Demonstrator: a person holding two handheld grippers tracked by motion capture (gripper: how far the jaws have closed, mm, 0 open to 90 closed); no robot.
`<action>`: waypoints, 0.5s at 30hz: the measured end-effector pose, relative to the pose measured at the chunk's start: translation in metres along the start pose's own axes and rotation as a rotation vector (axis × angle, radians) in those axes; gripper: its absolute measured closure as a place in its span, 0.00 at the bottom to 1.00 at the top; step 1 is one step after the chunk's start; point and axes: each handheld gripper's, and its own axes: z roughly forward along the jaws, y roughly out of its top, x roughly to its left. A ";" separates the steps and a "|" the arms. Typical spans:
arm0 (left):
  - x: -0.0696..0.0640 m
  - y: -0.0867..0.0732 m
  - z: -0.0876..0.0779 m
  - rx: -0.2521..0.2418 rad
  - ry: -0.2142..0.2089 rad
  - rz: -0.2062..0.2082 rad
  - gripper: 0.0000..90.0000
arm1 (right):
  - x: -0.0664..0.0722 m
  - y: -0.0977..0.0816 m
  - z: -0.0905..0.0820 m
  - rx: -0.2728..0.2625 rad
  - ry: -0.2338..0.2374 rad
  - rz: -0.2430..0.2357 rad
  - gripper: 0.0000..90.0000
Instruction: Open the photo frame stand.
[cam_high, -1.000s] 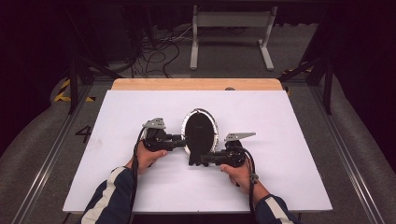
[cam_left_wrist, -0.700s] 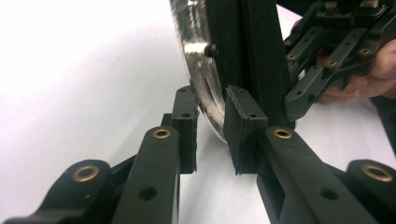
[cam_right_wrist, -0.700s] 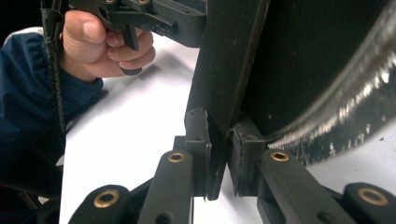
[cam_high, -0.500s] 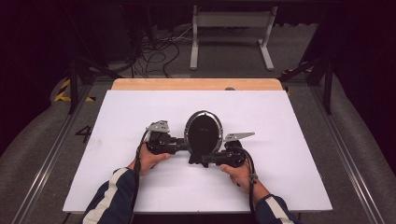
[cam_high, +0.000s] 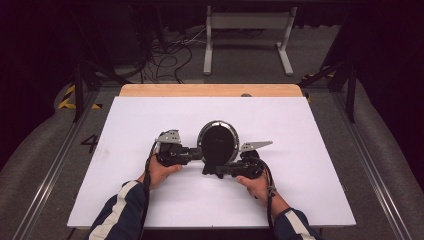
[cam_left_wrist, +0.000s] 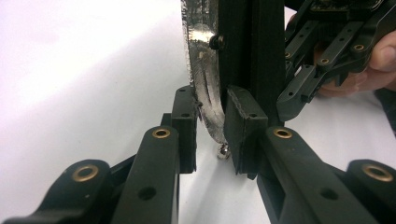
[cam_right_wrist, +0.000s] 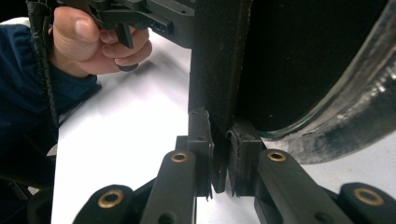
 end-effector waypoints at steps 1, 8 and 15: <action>-0.001 0.000 0.000 -0.006 0.015 0.002 0.84 | 0.000 0.000 0.000 -0.002 0.002 -0.001 0.90; -0.011 0.000 0.000 -0.028 0.122 0.063 0.83 | 0.004 0.004 -0.004 -0.003 0.025 -0.003 0.89; -0.018 -0.002 -0.003 -0.026 0.199 0.136 0.84 | 0.007 0.005 -0.006 0.012 0.043 -0.006 0.89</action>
